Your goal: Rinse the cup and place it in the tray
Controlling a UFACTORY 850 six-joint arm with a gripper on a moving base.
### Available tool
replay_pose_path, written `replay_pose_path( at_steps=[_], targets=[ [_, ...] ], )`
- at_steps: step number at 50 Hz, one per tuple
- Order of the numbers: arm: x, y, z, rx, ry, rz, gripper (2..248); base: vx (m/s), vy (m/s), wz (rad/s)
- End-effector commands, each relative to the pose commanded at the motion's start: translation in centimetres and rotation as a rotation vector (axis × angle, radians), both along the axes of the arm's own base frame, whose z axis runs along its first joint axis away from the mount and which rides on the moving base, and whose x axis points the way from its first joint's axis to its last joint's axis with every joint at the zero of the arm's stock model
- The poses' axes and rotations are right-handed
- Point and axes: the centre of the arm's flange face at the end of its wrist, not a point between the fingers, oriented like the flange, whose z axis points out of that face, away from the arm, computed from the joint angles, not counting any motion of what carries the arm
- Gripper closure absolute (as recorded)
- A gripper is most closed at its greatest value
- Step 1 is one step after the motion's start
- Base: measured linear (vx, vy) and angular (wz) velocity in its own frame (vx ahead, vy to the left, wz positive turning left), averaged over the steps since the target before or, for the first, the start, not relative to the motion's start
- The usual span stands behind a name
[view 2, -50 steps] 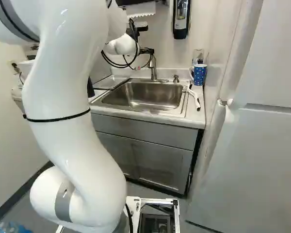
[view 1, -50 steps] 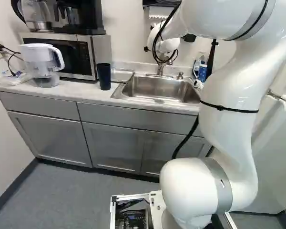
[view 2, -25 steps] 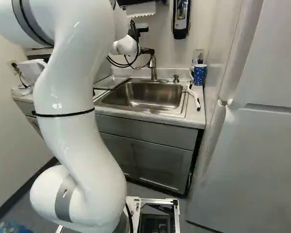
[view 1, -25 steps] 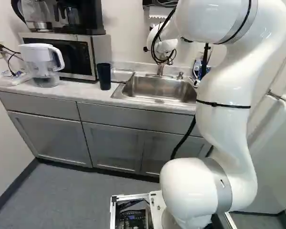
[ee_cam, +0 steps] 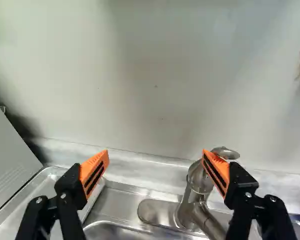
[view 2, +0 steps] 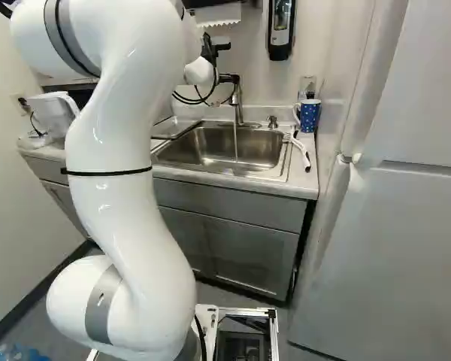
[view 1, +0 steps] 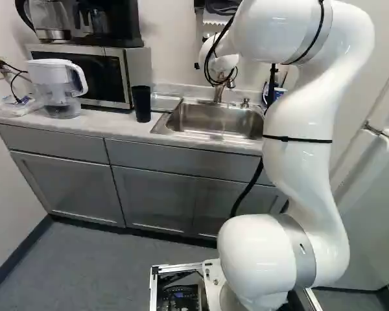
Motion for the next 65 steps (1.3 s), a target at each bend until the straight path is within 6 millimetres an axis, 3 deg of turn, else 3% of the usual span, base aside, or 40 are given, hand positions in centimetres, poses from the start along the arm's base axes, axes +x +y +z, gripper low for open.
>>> replay_pose_path(
  at_steps=[23,42,65],
  targets=[
    [-0.8,0.0,0.1,0.0,0.005,0.0,3,0.0,0.0,0.0],
    [-4.4,-0.2,0.5,0.001,0.021,-0.006,3,0.0,0.0,0.0],
    [-8.7,-1.9,0.8,0.002,0.035,-0.037,3,0.0,0.0,0.0]
  ],
)
